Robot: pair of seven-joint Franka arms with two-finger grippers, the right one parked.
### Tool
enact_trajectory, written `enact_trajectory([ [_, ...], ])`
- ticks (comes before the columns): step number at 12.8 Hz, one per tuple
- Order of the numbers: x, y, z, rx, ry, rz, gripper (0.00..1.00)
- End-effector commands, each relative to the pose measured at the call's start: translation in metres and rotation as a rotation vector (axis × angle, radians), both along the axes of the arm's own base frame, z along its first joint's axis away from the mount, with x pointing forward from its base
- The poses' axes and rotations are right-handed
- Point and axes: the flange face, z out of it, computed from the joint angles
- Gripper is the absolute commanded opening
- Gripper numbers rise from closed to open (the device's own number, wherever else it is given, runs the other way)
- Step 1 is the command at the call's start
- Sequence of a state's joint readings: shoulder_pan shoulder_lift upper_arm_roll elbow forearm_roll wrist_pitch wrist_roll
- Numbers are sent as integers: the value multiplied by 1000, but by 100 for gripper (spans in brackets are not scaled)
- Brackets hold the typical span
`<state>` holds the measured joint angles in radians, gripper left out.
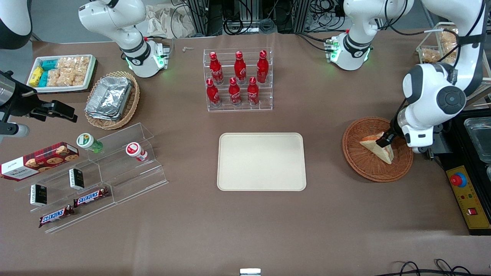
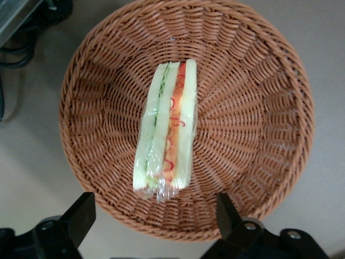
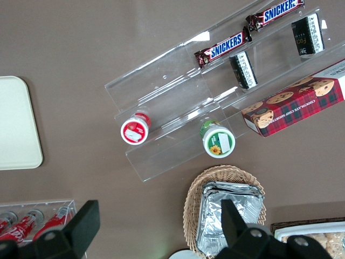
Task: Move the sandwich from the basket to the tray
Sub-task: 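Lower the left gripper and close it on the sandwich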
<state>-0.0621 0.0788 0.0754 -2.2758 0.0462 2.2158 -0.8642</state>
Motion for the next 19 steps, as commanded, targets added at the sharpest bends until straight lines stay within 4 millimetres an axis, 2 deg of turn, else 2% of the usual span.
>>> enact_trajectory([
  [1, -5, 8, -10, 20, -14, 27, 100],
  [11, -14, 16, -55, 23, 0, 40, 100],
  [18, -8, 15, -85, 24, -28, 37, 100],
  [19, -8, 15, -85, 24, -28, 37, 95],
])
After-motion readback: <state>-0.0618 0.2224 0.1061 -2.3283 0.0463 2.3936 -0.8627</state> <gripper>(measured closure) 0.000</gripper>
